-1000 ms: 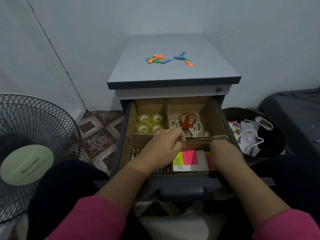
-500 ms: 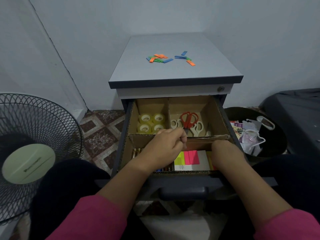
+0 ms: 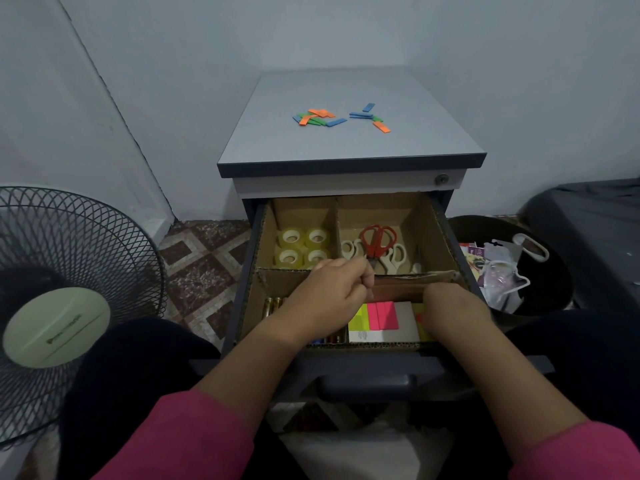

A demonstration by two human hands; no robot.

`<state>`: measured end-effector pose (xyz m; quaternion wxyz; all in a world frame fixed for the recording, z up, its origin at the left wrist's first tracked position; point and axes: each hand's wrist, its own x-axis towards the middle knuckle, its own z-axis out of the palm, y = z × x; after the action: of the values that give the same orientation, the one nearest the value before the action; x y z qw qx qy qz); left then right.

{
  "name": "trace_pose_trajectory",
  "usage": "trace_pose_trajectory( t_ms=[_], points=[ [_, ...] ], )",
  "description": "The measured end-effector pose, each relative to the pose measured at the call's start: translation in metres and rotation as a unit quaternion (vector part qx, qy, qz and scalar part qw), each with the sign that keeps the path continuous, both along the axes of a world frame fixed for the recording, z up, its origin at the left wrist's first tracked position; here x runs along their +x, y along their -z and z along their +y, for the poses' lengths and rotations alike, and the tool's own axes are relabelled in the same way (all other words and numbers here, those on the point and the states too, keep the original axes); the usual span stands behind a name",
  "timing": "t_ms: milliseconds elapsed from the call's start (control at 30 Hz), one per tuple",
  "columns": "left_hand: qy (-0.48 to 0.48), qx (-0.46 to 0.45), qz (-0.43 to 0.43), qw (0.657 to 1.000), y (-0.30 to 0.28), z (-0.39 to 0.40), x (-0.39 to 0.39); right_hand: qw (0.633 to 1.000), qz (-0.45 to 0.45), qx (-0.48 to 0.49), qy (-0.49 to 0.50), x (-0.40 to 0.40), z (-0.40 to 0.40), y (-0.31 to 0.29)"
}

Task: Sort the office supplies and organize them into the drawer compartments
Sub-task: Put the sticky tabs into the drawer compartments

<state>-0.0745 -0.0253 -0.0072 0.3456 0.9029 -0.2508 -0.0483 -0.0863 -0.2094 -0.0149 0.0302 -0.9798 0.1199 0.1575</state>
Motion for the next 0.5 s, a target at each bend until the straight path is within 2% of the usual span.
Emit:
trace_pose_trajectory(
  t_ms=[133,267,333,500],
  points=[
    [0.006,0.002,-0.005,1.0,0.0,0.0,0.0,0.999,-0.047,0.011,0.005,0.001,-0.004,-0.01],
    [0.012,0.011,-0.014,1.0,-0.001,-0.001,0.0,0.977,0.005,0.202,0.065,0.01,-0.001,-0.014],
    [0.02,0.022,-0.027,0.999,-0.001,-0.001,0.0,0.962,0.019,0.261,0.077,0.011,0.003,-0.011],
    [0.06,0.077,-0.034,0.995,0.002,-0.003,0.0,0.966,0.009,0.246,0.076,0.014,0.006,0.0]
  ],
)
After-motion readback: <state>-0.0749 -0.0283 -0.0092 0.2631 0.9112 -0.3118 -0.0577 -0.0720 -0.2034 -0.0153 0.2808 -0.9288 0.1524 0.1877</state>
